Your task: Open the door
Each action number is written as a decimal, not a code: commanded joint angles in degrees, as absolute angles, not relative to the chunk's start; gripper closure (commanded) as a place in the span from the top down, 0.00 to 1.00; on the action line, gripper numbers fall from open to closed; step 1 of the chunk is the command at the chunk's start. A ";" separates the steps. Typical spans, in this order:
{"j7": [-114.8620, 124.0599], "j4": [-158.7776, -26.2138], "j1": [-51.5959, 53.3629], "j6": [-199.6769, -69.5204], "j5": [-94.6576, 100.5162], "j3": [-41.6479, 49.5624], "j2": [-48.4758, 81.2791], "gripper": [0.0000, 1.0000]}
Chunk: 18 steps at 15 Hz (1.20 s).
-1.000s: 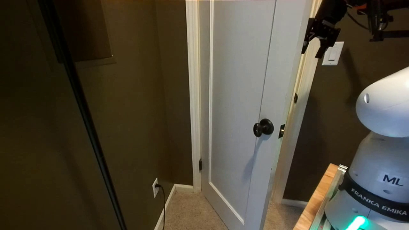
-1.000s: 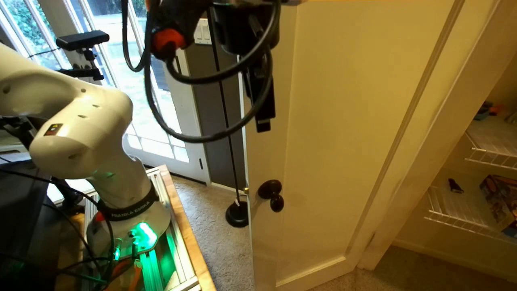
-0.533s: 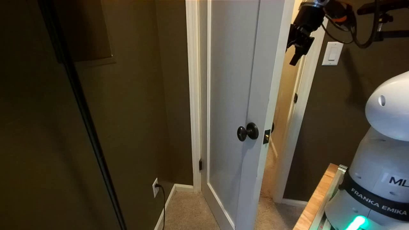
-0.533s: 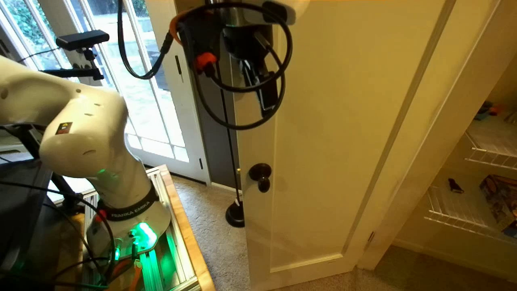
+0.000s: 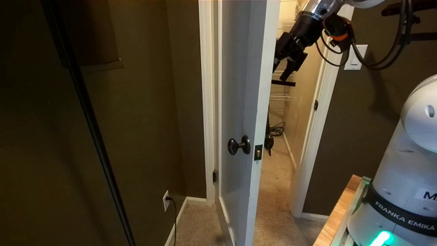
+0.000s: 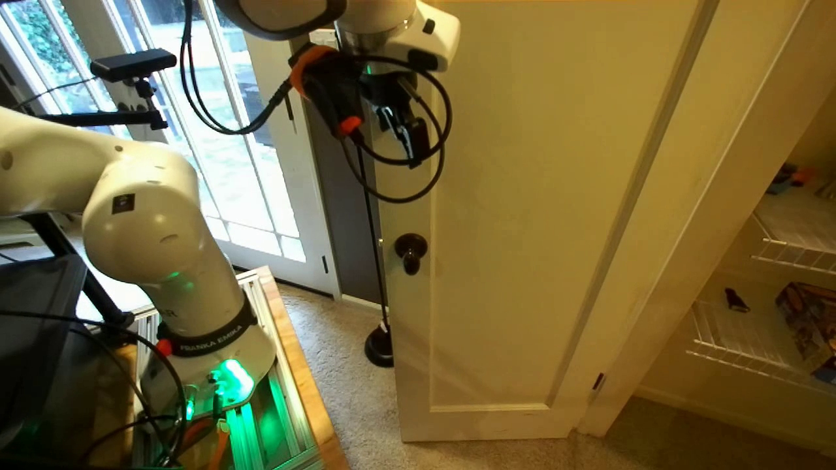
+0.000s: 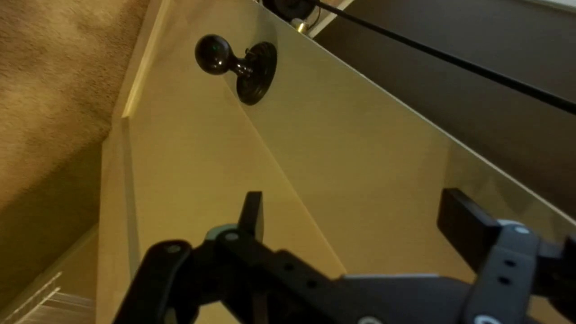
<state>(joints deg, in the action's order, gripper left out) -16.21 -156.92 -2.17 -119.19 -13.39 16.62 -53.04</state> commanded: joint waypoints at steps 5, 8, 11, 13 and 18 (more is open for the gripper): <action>-17.93 -158.43 11.21 -138.36 -29.62 16.22 -50.51 1.00; -19.64 -158.48 18.97 -146.43 -35.46 16.85 -47.26 1.00; -22.06 -158.48 25.32 -153.14 -40.71 16.81 -43.63 1.00; -21.20 -158.45 25.11 -156.55 -40.28 14.36 -40.40 1.00; -14.11 -158.62 12.31 -163.92 -31.33 4.28 -34.60 1.00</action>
<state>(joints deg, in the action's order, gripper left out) -17.70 -158.62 21.16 -161.67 -35.40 10.66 -37.45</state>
